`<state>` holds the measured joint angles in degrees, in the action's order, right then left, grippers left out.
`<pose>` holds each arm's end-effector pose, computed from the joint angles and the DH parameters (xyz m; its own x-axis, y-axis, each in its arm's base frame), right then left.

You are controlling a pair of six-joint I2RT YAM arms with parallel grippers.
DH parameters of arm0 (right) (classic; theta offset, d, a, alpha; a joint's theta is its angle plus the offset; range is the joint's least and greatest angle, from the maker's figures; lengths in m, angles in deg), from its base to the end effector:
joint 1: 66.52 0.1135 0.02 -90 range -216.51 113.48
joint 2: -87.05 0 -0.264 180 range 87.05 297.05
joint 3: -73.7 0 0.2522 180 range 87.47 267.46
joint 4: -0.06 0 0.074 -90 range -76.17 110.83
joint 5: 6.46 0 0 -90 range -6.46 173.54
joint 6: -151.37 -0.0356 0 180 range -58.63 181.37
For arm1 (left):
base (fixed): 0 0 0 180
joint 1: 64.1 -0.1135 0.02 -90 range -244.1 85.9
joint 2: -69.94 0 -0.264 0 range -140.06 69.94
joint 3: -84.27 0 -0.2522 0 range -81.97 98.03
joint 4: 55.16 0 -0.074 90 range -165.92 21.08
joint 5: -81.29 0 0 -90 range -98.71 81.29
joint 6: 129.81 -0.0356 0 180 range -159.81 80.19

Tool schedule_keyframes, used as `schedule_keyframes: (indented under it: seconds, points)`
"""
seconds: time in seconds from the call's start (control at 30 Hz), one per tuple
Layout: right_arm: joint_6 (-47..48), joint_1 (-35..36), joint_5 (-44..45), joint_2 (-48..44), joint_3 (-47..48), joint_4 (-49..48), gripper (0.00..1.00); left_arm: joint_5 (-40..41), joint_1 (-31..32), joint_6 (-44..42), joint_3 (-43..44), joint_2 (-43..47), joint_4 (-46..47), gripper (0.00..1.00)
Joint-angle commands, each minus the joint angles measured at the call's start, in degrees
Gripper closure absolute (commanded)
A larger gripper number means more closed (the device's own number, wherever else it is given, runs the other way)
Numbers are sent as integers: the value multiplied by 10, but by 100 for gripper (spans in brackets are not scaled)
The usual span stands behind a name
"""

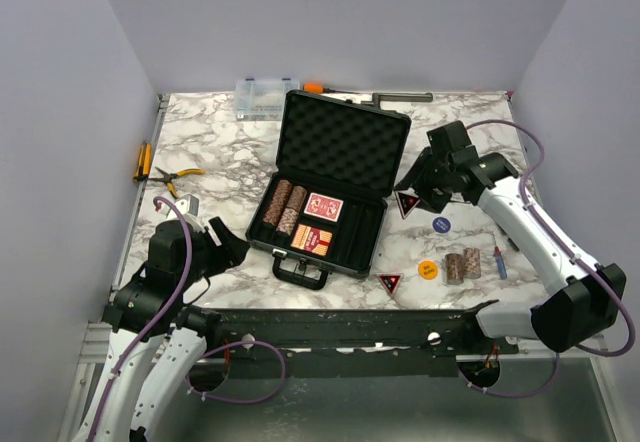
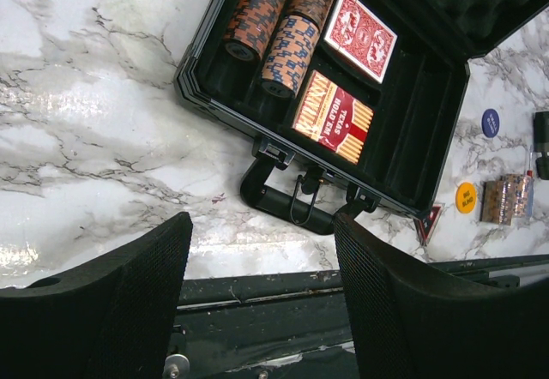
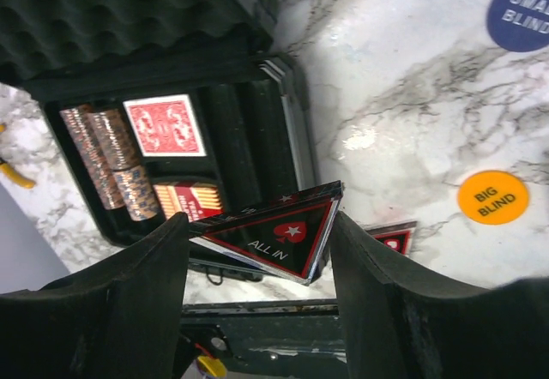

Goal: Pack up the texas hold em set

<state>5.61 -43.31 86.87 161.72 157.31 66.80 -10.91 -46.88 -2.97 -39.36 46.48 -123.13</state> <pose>0.2377 0.0997 0.3146 -0.7393 0.5809 -0.3405 0.4376 0.7988 0.4129 0.0753 -0.0248 0.2927 -0.6345 -0.4306 -0.6419 -0.0682 0.8584 -0.5084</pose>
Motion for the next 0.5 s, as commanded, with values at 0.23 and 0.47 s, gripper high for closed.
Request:
schedule_keyframes:
  seconds: [0.23, 0.47]
  points:
    - [12, 37, -54, 102, 110, -18, 49, -10, -3, -5, -6, -1, 8, 33]
    - [-15, 85, -36, 165, 164, -11, 49, -4, -4, -3, -6, 0, 7, 35]
